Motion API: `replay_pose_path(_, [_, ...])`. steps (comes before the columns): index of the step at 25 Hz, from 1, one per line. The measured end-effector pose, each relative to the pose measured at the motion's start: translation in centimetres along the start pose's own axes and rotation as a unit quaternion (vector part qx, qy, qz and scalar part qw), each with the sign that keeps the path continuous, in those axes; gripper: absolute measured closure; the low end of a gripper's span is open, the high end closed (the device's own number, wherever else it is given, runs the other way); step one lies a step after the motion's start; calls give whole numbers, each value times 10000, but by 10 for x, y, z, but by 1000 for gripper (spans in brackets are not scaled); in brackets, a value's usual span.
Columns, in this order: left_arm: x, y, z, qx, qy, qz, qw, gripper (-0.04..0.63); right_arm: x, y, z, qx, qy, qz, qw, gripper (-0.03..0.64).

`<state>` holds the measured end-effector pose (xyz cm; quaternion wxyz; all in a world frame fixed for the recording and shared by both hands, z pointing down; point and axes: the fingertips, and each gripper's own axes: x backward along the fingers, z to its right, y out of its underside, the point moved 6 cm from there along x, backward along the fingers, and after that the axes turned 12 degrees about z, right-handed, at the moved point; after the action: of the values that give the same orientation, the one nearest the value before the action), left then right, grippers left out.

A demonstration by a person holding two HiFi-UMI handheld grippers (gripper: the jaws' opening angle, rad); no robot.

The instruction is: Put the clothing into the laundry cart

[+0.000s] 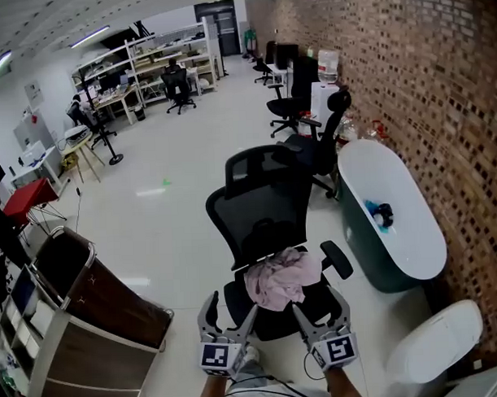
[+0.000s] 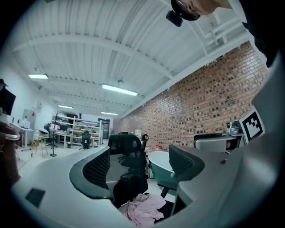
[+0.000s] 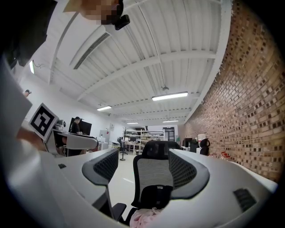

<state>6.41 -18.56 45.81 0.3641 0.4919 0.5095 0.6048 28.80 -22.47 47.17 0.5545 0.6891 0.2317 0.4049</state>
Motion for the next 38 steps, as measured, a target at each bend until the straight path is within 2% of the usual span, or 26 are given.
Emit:
replay_pose_path(3, [-31,8,-32,-168,343,104,9992,206,-38,7,5,123,182,38,9998,249])
replay_pose_path(7, [-67,4,-75,143,413,230,9988,206,-92,15,9,230,571,168,9980,242])
replay_pose_path(10, [-81,9,-105,264,434,333,9982,206,-124,27,-2,184,482,115,9986,241])
replay_pose_path(15, [-103,24,-132,778,536,637,9935,216,-146,45,-14,94,247,-207,9994,239])
replay_pose_path(18, [-110,41,-128,779,673,359,9940,216,-143,55,-14,138,151,-384,9991,239])
replay_pose_path(22, [-142,67,-124,582,800,113,9950,216,-153,86,10,35,122,-490,9987,239])
replay_pose_path(26, [-161,112,-103,423,1052,-428,9926,216,-151,131,34,8,-97,-1076,9941,239])
replay_pose_path(30, [-165,162,-91,627,1023,-1032,9874,215,-135,207,47,-548,-135,-2033,9775,189])
replay_pose_path(34, [-166,218,-95,522,1015,-1633,9800,209,-119,286,53,-1038,-223,-2948,9496,166])
replay_pose_path(35, [-166,235,-96,477,1021,-1798,9772,207,-113,311,55,-1169,-297,-3204,9396,118])
replay_pose_path(36, [-167,250,-96,452,1003,-1940,9748,204,-108,338,58,-1270,-398,-3478,9281,18])
replay_pose_path(37, [-168,266,-97,402,1014,-2058,9725,193,-104,364,61,-1300,-518,-3760,9160,-18])
replay_pose_path(38, [-168,281,-98,322,1069,-2158,9700,168,-101,390,64,-1262,-633,-4025,9045,-18])
